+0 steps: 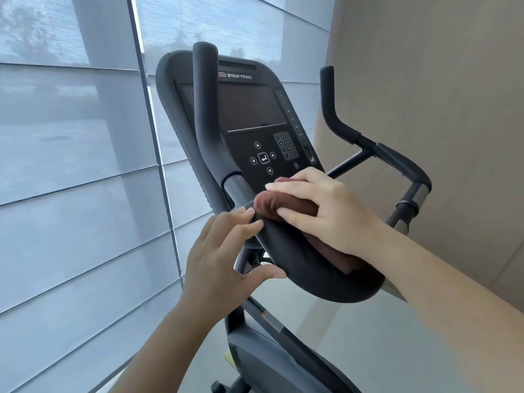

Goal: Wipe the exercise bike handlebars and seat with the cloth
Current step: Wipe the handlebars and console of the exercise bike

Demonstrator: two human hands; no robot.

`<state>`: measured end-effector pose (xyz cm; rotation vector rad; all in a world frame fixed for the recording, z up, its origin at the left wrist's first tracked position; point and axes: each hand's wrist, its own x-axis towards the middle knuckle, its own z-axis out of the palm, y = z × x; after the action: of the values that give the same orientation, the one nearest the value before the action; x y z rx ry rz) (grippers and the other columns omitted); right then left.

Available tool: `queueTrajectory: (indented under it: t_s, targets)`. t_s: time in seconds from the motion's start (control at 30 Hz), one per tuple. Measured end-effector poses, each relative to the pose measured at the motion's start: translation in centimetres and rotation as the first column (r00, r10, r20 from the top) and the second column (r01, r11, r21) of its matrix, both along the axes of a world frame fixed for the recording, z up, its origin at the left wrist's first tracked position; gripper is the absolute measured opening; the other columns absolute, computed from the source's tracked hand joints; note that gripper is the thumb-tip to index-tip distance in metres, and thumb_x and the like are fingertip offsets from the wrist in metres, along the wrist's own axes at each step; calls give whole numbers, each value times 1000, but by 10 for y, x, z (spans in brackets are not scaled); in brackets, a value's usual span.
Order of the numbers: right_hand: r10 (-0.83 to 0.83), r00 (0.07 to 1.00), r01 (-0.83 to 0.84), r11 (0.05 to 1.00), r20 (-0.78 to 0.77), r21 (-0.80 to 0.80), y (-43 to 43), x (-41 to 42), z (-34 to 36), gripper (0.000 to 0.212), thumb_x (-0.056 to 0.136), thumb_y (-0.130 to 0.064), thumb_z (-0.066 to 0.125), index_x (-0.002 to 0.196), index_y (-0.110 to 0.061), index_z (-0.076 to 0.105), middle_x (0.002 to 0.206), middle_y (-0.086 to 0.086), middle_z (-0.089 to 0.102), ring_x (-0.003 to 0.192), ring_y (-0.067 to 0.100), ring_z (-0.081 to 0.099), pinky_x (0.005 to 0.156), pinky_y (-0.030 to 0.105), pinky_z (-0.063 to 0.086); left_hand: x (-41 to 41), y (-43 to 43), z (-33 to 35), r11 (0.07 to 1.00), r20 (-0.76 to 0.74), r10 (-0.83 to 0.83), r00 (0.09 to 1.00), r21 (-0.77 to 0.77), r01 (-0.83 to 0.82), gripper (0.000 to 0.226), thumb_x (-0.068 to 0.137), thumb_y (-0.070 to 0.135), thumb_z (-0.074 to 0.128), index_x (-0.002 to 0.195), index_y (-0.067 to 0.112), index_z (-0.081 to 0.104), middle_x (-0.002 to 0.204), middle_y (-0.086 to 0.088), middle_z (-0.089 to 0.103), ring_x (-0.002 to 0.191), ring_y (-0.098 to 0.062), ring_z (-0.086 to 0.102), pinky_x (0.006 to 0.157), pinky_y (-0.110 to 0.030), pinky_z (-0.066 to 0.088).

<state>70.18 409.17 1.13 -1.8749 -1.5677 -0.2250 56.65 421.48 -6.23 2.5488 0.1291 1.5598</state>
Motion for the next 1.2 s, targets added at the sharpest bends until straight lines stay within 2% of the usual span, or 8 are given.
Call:
queueTrajectory:
  t_s: [0.13,0.23,0.33,0.57,0.77,0.93,1.1,1.2]
  targets:
    - [67,994,-72,996,-82,-57,-12,7,-2,37,84,-32,62,116,-48,54,114,-10,56,110,0,51,97,17,36,-1,-3,-2,1000,-8,-6,1000,-30,5,65,65,56,63,95,-1,68,102,-13,64,105,-26,58,89,-25,41]
    - [86,996,-88,991,-21,-96,-50,12,-15,38,82,-33,60,118,-45,56,113,-14,54,109,2,53,93,10,36,-3,-4,-4,998,-26,-15,1000,-59,14,64,65,56,64,99,1,66,107,-12,63,110,-25,56,91,-24,40]
    - [74,996,-73,997,42,-27,-66,10,-24,37,82,-34,59,119,-40,58,112,-13,54,107,4,55,92,11,38,-5,-6,-5,998,-46,-3,999,-56,1,65,64,55,65,102,2,65,111,-12,62,112,-26,55,91,-25,40]
    - [56,998,-57,998,-30,-19,5,9,5,38,84,-24,62,120,-35,57,112,-2,58,106,8,53,97,18,35,-9,-16,0,993,-70,37,997,-107,-44,67,59,53,70,101,1,66,110,-10,62,114,-26,55,88,-34,47]
    - [156,987,-151,978,23,-141,-71,26,-18,39,80,-36,59,117,-48,54,112,-21,53,105,1,54,90,8,37,-11,-22,3,987,-104,58,993,-145,-73,63,57,44,73,103,2,65,113,-6,60,116,-21,53,92,-27,42]
    - [129,992,-129,991,-11,-26,-49,28,-16,36,80,-31,63,115,-40,59,107,-7,60,99,5,56,90,14,38,-10,-25,1,988,-119,130,984,-66,-138,66,63,50,68,106,0,63,116,-9,59,117,-19,50,94,-31,40]
    - [106,994,-105,994,-8,21,8,23,4,40,84,-27,60,123,-33,56,111,5,58,107,18,54,98,35,40,-11,-30,-2,975,-157,208,965,-46,-218,64,66,48,67,110,2,61,120,-9,58,113,-22,52,93,-37,40]
    - [157,987,-157,987,-22,-33,-11,24,-1,38,83,-29,60,120,-40,56,109,0,59,104,13,55,96,28,40,-12,-32,-3,975,-149,196,969,-73,-208,64,71,52,59,113,3,60,124,-2,52,115,-20,49,95,-33,37]
